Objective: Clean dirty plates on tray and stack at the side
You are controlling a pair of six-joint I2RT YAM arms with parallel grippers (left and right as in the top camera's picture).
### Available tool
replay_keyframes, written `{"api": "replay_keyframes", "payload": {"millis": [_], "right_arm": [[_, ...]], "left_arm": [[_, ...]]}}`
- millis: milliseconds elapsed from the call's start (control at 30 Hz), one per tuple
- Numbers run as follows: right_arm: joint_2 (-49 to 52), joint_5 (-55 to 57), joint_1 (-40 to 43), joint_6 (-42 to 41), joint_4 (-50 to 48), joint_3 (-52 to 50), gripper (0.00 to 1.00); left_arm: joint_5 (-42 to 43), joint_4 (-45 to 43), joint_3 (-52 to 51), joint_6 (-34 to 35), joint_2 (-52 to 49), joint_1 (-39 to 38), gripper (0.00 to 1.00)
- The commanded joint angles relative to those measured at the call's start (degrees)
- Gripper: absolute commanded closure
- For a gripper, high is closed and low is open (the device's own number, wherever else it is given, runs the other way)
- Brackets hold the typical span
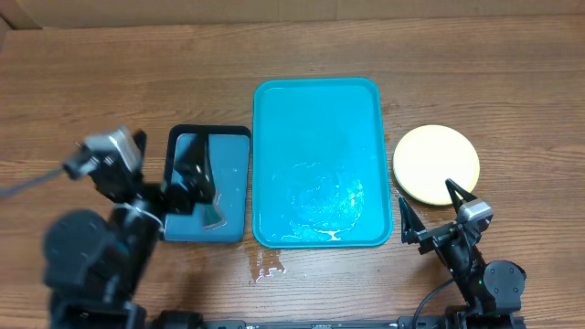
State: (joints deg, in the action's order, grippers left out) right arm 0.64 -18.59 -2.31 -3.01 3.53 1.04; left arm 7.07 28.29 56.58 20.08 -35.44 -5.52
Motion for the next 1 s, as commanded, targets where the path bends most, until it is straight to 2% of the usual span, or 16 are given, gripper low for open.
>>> {"api": "replay_keyframes", "payload": {"millis": [0,200,400,633,967], "right_arm": [[-0.42,0.50,-0.26,0.04,-0.37,-0.57,0.00],[-0.42,0.50,-0.26,0.04,-0.37,-0.57,0.00],[-0.42,0.50,-0.26,0.04,-0.37,-0.57,0.01],[-0.42,0.50,-0.26,0.04,-0.37,-0.57,0.00],[-0.42,0.50,-0.26,0.04,-0.37,-0.57,0.00]], "left_arm": [[1.73,-5.77,-11.13,-3.98,7.89,1.64,0.00],[1.97,-15.41,-30.91,-4.48,23.08,3.37,0.00],[1.95,-25.20,-45.68,-4.48,33.70,3.37,0.00],[1.38,-34.97,-56.54,-4.48,35.28,3.37,0.00],[0.87,-24.59,-56.33,-4.48,35.26,3.34,0.00]]}}
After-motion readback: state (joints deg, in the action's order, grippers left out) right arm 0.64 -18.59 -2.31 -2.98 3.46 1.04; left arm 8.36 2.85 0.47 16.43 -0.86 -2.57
